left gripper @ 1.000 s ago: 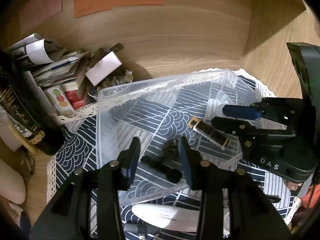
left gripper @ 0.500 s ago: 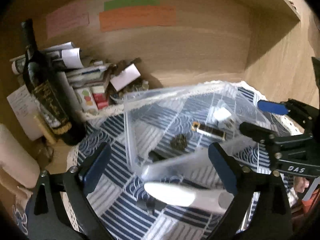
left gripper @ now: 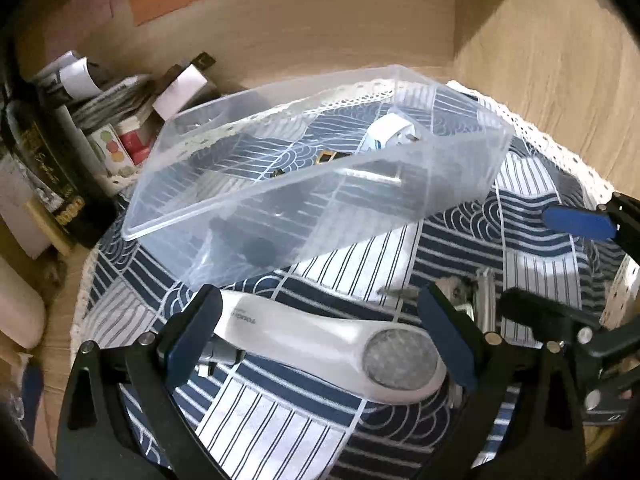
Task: Organize rigid objects
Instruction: 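Grasp the white device with left tool while right tool grasps the silver cylinder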
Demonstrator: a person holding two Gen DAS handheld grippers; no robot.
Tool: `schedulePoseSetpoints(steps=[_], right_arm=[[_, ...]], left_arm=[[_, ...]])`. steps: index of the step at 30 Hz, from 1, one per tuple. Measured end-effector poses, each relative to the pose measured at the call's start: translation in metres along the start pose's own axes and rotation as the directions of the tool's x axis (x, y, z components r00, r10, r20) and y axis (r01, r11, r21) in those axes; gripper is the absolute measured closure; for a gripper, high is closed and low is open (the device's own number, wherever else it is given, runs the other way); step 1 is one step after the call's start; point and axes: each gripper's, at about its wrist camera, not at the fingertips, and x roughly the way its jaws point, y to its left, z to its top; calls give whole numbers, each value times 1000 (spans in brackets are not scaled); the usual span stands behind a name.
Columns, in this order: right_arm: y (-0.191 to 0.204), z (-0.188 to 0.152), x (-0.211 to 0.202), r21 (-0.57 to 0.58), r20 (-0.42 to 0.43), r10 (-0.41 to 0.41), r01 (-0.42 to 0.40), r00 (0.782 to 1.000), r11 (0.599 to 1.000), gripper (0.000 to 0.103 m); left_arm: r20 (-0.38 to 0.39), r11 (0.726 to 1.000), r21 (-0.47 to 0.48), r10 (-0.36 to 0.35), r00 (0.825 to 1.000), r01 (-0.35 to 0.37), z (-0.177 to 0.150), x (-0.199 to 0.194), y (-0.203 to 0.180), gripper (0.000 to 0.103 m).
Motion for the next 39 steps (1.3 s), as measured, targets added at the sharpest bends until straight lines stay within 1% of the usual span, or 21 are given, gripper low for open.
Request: schedulePoseSetpoints(steps=[2,5,9,14,18,22,24,26,27,29,31,32,35,36,37,39], right_arm=[[7,-4,3,-5,-12,15,-16,1000,1000,32],[15,-10,10,-13,-35,34,-35,999,999,32],[20,-16,16,-27,-50,25,-27,998,999,32],[10,-23,11,-10,-49,6,-6,999,1000,33],[-1,-28,0,-3,-31,-44,44,999,999,33],[-7,-34,1,19,-44,-44,45,998,999,33],[-8,-38,2,29,-48,-39,40,998,999,36],[-7,-40,3,39,-45,-30,31,999,999,41],[-6,-40,3,40,-43,-29,31,999,999,42],[-3,-41,1,34,-38,-30,31,999,999,49],[0,-42,-2,31,-35,-27,28,999,999,51],[0,-44,-4,32,-33,-29,30,999,999,51],[0,-47,-10,41,-25,-30,31,999,999,51],[0,-48,-11,44,-22,-24,25,999,999,53],[-2,-50,-11,52,-22,-8,9,1000,999,60],[-4,-52,-10,63,-16,-5,6,1000,998,67]], left_arm=[[10,1000,17,13,1000,-13,-8,-7,2,4],[-10,999,19,28,1000,-27,-19,-11,8,4],[-21,999,-25,32,999,-32,-38,-20,23,4],[-32,996,-73,51,998,-53,-61,-34,39,4],[-43,994,-93,61,997,-65,-77,-40,49,4],[-34,988,-139,58,998,-62,-91,-45,60,4],[-25,986,-157,58,998,-61,-93,-46,63,5],[-16,983,-170,62,998,-64,-96,-46,62,14],[-13,983,-173,59,998,-60,-97,-44,61,23],[2,982,-183,51,999,-49,-96,-44,59,33],[12,983,-183,28,1000,-25,-92,-44,57,55],[14,983,-181,23,1000,-20,-91,-44,57,61],[23,985,-170,19,1000,-15,-89,-45,56,62],[25,986,-168,22,999,-17,-89,-46,56,62],[32,987,-160,27,999,-21,-88,-48,55,62],[52,987,-156,31,998,-22,-85,-52,55,62]])
